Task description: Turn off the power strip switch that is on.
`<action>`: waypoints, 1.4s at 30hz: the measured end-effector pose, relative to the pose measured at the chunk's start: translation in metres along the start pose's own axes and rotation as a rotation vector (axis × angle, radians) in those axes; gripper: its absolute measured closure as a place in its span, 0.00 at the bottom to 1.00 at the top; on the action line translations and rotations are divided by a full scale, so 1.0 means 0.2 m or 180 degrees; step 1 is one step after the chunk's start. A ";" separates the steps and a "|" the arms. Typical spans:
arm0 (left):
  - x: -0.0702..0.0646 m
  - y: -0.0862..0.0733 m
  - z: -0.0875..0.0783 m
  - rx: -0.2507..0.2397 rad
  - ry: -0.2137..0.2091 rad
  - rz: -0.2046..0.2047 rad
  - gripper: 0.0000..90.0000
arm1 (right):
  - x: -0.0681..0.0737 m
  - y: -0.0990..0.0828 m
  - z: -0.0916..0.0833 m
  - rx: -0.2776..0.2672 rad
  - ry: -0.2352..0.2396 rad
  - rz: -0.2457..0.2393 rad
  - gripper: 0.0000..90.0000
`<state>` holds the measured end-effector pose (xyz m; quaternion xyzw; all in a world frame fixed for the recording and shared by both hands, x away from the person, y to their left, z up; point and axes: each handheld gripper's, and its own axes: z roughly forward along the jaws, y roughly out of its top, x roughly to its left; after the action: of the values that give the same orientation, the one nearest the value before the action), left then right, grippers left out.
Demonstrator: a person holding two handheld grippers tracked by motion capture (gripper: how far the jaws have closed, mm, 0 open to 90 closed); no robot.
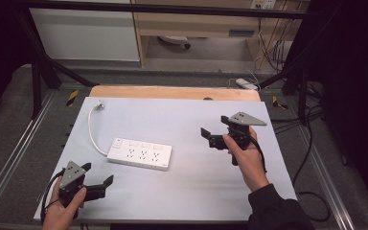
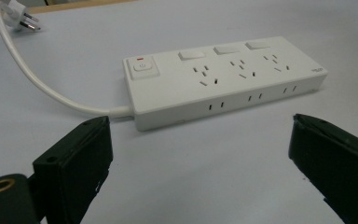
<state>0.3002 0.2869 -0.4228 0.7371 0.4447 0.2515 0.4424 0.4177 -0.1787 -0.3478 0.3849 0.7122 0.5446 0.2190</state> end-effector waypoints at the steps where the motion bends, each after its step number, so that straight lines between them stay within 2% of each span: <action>1: 0.00 0.00 0.00 0.0002 0.0012 0.0005 0.07 | -0.01 0.00 -0.02 -0.0013 -0.0007 0.0011 0.07; 11: 0.00 0.00 0.00 0.0004 0.0005 -0.0003 0.07 | -0.12 -0.04 -0.18 -0.0187 -0.0132 0.0176 0.07; 14: 0.00 0.00 0.00 0.0006 0.0005 -0.0004 0.07 | -0.15 -0.05 -0.22 -0.0204 -0.0173 0.0180 0.06; 25: 0.00 0.00 0.00 0.0004 -0.0002 -0.0019 0.07 | -0.23 -0.12 -0.35 -0.0165 -0.0286 0.0191 0.06; 34: -0.01 0.00 0.00 0.0011 -0.0003 -0.0020 0.07 | -0.26 -0.19 -0.43 -0.0137 -0.0307 0.0256 0.06; 42: -0.01 0.00 0.00 0.0012 -0.0003 -0.0019 0.07 | -0.27 -0.32 -0.46 -0.0081 -0.0326 0.0279 0.07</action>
<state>0.2998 0.2857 -0.4236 0.7367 0.4471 0.2490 0.4420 0.3628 -0.2838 -0.3853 0.4403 0.6756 0.5422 0.2361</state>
